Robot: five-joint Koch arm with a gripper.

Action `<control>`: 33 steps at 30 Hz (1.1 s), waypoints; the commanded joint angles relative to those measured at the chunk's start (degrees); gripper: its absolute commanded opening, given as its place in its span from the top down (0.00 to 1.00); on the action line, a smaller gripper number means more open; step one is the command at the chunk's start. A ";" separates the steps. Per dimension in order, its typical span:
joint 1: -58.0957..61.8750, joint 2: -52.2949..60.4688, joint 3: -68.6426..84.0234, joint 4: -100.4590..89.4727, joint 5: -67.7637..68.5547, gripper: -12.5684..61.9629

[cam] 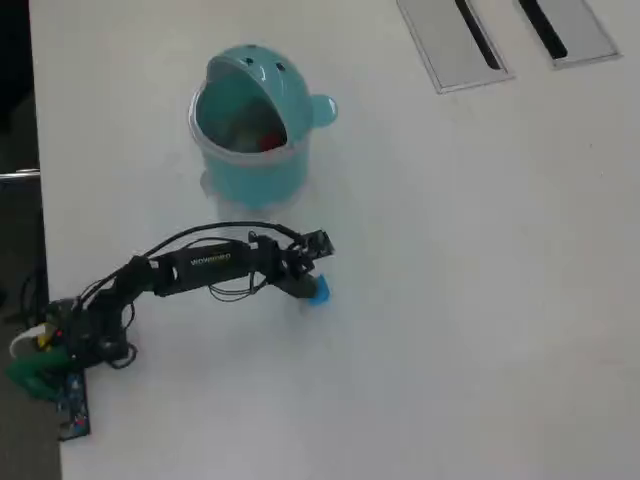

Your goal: Grasp RGB lego blocks and put them in the bin one by one.

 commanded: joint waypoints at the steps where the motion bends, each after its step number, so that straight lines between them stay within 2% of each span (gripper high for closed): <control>1: 1.23 -0.88 -6.50 -2.11 -0.53 0.36; 15: 2.99 -5.27 -7.65 -2.90 -0.88 0.37; 22: 3.96 -5.89 -7.03 -6.50 -0.53 0.44; 25: 3.78 -5.36 -8.09 -7.12 -0.26 0.48; 31: 2.64 -2.90 -12.30 -7.21 -0.18 0.47; 33: 1.14 0.97 -13.27 -7.73 0.00 0.47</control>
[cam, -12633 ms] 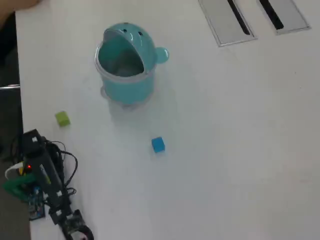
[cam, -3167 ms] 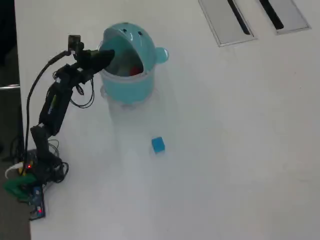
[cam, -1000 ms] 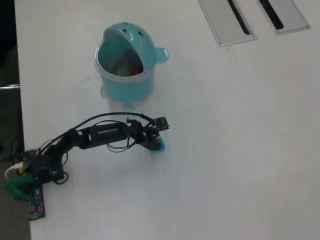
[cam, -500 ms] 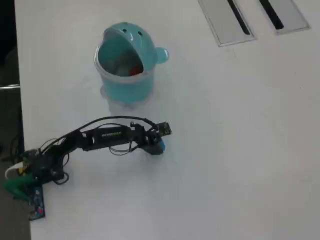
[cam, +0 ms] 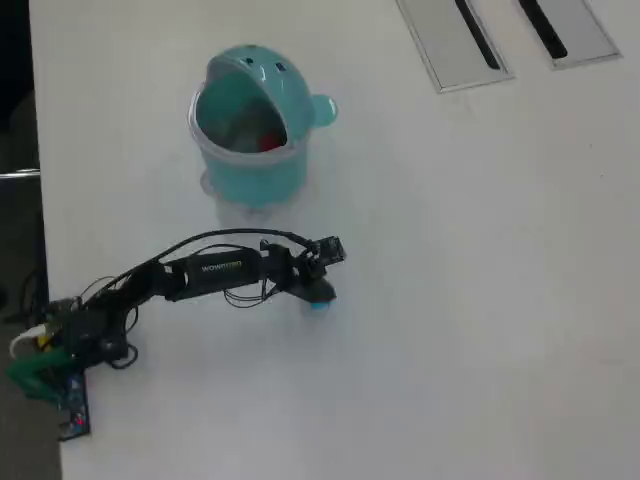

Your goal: Grasp RGB lego blocks and put them in the bin one by one.

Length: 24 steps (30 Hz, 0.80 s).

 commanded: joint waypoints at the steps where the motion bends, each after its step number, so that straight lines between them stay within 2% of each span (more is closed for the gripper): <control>1: -1.05 7.03 -6.77 -2.99 1.49 0.48; 5: -1.93 11.34 -6.68 -1.05 2.37 0.47; 11: -1.67 16.79 4.31 1.14 -0.09 0.37; 24: 2.72 8.70 10.28 -7.03 -2.29 0.37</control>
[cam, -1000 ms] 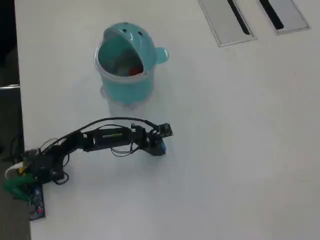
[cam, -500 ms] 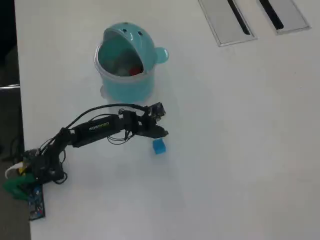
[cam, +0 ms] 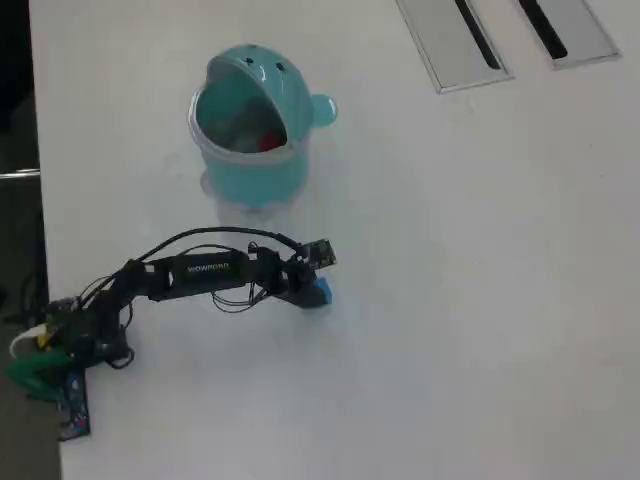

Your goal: Grasp RGB lego blocks and put them in the bin one by one.

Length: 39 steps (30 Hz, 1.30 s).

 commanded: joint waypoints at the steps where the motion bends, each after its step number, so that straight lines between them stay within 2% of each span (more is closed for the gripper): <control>1: 0.62 0.53 -1.41 -3.78 -0.53 0.37; 7: 0.18 -0.35 3.52 -8.53 -0.44 0.37; 13: 0.00 -3.16 3.96 -10.63 0.88 0.43; 16: -0.09 -4.04 4.04 -11.43 1.76 0.49; 20: -0.44 -4.22 4.39 -14.77 5.45 0.64; 26: -2.46 -0.62 4.75 -15.82 8.00 0.66; 39: -9.14 15.12 4.48 -15.73 14.50 0.66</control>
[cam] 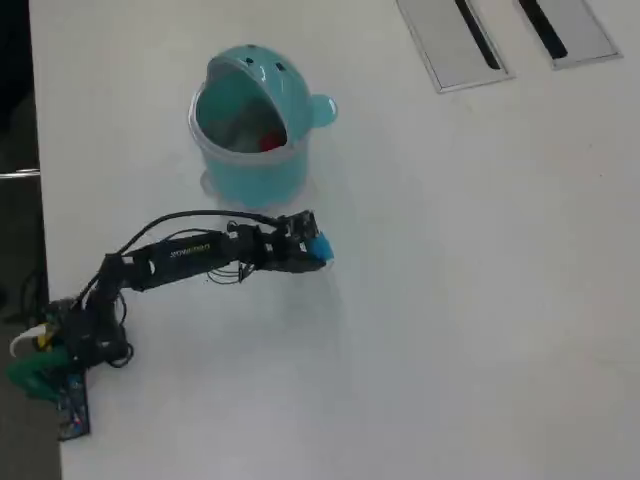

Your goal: Grasp RGB lego blocks and put them in the bin one by one.

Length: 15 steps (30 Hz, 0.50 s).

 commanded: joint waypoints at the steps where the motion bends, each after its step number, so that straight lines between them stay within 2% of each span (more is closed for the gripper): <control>1: -1.14 5.62 -2.64 -3.43 1.14 0.66; 11: -12.92 20.04 -2.46 -3.34 5.36 0.67; 15: -18.37 23.47 -4.39 -3.34 5.98 0.72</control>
